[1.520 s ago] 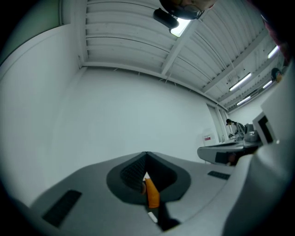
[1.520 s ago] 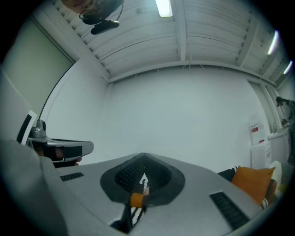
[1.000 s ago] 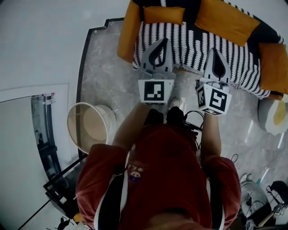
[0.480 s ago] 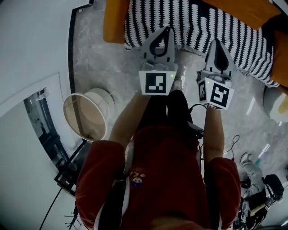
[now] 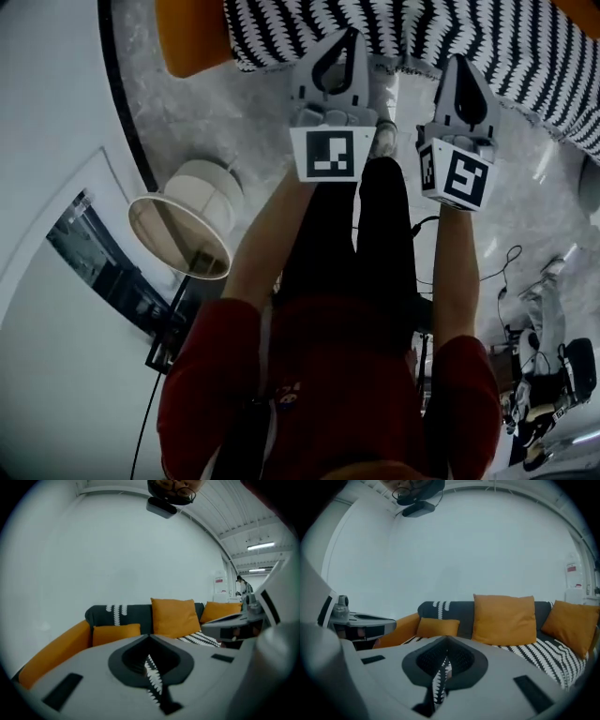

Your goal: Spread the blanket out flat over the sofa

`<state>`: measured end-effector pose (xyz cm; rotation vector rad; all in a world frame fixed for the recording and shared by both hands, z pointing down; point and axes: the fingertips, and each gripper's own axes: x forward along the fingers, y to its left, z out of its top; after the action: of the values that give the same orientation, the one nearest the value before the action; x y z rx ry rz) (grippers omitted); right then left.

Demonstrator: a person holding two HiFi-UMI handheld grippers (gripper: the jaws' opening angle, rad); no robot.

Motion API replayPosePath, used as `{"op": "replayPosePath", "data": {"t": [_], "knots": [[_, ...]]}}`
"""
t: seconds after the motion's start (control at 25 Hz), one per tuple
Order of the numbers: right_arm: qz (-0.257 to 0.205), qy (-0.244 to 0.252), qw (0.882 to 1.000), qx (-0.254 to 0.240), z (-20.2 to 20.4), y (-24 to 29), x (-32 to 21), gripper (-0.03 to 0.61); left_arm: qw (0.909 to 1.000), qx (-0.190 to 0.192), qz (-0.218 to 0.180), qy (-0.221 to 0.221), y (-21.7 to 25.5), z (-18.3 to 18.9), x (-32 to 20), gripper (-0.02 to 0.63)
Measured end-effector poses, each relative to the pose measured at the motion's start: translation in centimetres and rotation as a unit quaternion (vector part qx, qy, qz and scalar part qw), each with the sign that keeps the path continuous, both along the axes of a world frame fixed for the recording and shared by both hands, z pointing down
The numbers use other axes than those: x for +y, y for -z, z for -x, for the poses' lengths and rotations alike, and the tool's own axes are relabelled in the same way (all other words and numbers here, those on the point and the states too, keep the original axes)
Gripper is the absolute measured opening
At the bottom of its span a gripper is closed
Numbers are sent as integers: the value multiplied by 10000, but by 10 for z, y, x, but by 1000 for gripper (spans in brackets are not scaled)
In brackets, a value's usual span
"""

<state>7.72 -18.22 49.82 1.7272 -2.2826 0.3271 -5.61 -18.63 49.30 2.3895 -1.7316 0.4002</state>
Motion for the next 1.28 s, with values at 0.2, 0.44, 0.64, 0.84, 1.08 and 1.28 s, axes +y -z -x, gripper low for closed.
{"op": "replayPosePath", "data": {"t": [0.2, 0.44, 0.64, 0.84, 1.08, 1.28], "knots": [[352, 14, 9994, 61, 12, -82, 3, 12, 9991, 27, 413, 21, -85, 8, 1, 17], [792, -71, 9967, 147, 16, -156, 13, 12, 9972, 4, 746, -28, -155, 10, 8, 17], [944, -121, 9951, 274, 15, -190, 12, 14, 9948, -35, 1015, 62, -194, 13, 13, 17], [1488, -144, 9883, 296, 7, -235, 14, 62, 9883, -242, 1504, -27, -243, 9, 19, 134], [2131, -362, 9750, 509, -18, -275, 17, 152, 9755, -623, 2089, 284, -283, 20, 26, 213], [2468, -424, 9664, 587, -17, -301, 12, 153, 9692, -736, 2316, 404, -308, 28, 19, 222]]}}
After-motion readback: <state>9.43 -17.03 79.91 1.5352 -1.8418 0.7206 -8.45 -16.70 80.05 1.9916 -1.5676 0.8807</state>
